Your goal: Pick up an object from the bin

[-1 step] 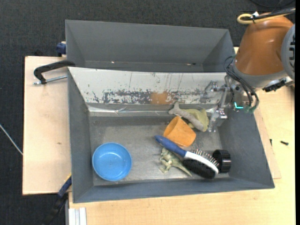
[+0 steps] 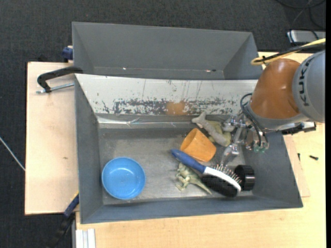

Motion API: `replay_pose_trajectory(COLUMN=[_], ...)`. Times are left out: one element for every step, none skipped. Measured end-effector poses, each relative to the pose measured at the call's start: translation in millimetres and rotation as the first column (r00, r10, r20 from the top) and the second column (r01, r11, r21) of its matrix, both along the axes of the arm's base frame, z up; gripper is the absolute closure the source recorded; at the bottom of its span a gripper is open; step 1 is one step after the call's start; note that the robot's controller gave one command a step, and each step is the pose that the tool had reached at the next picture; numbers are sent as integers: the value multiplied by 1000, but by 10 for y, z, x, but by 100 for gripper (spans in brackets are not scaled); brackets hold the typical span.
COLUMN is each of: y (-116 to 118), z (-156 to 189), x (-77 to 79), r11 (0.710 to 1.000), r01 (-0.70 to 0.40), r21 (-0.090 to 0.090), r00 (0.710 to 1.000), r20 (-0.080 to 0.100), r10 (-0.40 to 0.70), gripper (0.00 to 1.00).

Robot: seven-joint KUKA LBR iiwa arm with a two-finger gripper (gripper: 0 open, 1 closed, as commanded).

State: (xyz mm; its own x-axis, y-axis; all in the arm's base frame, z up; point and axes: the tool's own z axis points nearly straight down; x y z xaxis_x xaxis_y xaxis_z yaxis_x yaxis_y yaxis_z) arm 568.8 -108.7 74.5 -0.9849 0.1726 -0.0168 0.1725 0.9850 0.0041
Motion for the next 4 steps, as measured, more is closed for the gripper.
replay_pose_trajectory(y=[118,81,105,80], z=[354,57,61,34], x=[-630,-643,-644,-678], r11=[898,555,552,553], r01=[-440,-831,-833,-833], r21=[-11,-36,-33,-25], r00=[898,555,552,553], r20=[1,5,7,-3], r10=[440,832,834,833], gripper=[0,0,100,0])
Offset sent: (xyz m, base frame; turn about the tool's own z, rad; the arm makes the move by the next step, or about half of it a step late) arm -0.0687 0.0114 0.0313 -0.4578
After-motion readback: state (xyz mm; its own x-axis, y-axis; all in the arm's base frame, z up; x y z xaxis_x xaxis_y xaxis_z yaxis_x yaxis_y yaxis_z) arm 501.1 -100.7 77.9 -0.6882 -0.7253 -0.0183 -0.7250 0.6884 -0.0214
